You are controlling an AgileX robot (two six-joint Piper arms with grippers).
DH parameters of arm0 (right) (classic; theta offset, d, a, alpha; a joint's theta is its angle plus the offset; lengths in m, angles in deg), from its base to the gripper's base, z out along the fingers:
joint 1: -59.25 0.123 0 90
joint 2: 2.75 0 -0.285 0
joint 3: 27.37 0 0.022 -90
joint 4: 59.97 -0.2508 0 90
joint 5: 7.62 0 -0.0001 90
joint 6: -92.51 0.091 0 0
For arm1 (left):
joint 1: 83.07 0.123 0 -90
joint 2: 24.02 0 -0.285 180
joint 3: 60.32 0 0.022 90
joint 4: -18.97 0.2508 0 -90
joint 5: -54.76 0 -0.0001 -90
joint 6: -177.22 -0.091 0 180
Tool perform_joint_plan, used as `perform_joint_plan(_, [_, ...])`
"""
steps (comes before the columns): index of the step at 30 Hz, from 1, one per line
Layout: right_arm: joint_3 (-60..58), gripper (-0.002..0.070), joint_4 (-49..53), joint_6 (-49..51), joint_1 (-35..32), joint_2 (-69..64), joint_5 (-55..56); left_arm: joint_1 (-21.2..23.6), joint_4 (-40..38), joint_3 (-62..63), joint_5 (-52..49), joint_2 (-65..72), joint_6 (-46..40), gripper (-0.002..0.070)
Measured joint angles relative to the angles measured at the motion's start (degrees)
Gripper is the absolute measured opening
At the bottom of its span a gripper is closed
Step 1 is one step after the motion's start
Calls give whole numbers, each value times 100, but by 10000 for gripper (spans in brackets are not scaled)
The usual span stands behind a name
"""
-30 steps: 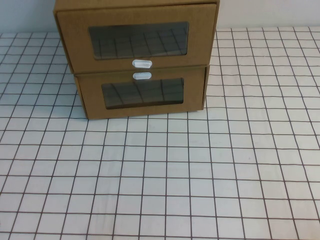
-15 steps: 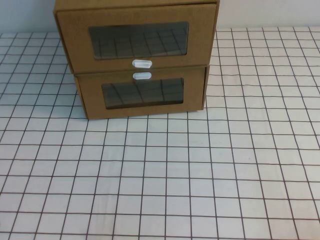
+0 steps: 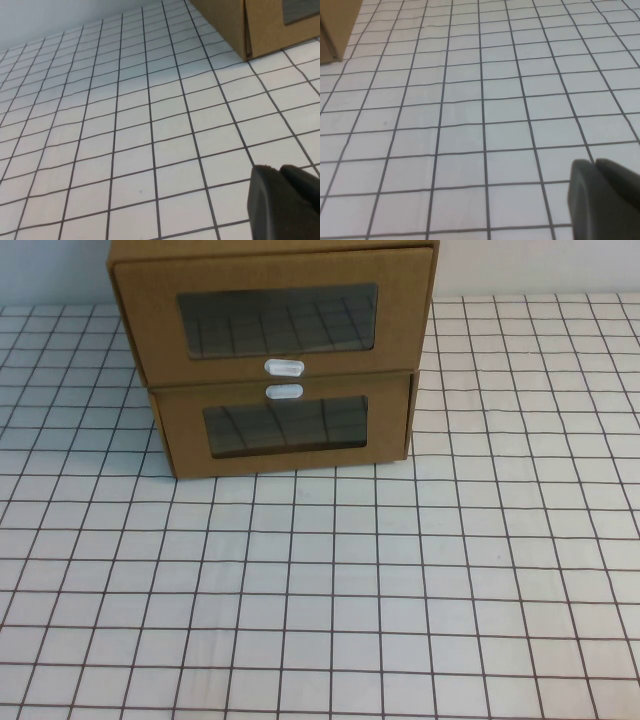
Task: Open the shoe box
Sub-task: 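Pull the top drawer of the cardboard box fully open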
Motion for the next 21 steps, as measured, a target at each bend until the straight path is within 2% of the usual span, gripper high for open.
perform_joint_plan(5, [0,-13,0,0,0,0,0,0,-1,0,13,0,55,-2])
perform_joint_plan(13, [0,-14,0,0,0,0,0,0,-173,-10,443,0,815,-2])
perform_joint_plan(21, [0,-13,0,0,0,0,0,0,-714,-10,986,0,2396,-2])
